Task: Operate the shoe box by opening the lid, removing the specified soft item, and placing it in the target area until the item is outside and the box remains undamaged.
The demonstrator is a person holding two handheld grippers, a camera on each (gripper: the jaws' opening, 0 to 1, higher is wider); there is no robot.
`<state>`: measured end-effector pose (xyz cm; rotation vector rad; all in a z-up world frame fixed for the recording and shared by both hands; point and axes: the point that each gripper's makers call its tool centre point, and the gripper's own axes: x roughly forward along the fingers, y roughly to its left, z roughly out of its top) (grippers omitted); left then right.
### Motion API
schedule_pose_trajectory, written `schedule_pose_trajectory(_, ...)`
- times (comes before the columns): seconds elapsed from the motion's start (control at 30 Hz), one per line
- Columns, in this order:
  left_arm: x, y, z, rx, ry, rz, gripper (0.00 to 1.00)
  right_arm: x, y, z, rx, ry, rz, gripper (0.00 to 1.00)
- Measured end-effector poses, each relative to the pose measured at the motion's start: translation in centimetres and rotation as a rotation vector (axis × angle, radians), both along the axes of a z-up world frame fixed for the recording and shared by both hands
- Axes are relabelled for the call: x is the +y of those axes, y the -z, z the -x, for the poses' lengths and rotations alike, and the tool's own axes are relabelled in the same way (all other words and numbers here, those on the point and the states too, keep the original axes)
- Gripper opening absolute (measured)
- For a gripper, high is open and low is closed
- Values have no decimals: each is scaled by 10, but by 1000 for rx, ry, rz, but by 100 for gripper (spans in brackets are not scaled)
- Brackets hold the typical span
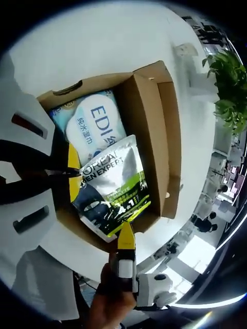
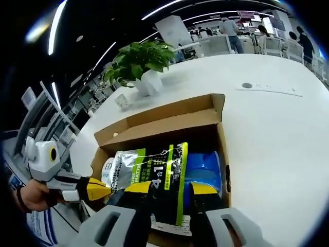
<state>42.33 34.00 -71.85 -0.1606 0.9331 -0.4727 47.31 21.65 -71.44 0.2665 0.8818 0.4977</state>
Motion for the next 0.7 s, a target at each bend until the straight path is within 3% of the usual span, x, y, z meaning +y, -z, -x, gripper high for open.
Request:
schedule_pose_trajectory(0.37, 0, 0, 0, 3, -2, -2, 1, 5, 17, -1, 69, -20, 0, 24)
schedule_pose_trajectory(0.7, 0, -1, -1, -2, 0, -14, 1, 5, 14, 2, 42, -11, -1, 8)
